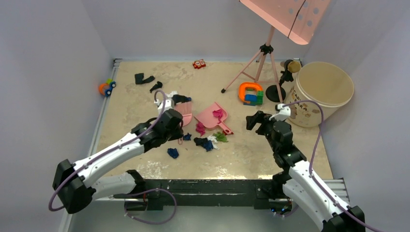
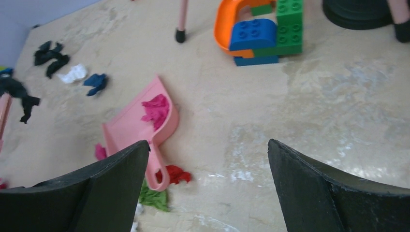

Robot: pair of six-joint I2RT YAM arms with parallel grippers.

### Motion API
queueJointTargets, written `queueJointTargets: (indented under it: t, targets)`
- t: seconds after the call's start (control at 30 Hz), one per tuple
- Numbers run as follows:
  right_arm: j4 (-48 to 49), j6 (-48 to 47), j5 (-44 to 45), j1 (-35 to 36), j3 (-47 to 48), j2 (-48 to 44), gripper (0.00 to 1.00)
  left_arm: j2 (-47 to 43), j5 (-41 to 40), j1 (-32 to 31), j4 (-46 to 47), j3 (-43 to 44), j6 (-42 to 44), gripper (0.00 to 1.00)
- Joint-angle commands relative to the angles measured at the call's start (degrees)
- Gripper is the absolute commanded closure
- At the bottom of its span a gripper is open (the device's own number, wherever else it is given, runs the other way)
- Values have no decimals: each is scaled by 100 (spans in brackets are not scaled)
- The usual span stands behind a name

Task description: Sweep away the paper scraps from the table

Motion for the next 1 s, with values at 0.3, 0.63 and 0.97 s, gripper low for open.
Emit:
queueJointTargets:
  t: [0.3, 0.63, 0.97]
  targets:
    - [1758, 787, -2836, 401, 270, 153, 11, -735, 1397, 69, 2269, -591, -1535, 85]
    - [1521, 791, -2297, 1212, 1009, 934, 13, 183, 2117, 20, 3809, -394, -1693, 84]
    - [53, 823, -1975, 1203, 2394, 2195, 17, 635, 2703, -130, 4802, -758, -1278, 82]
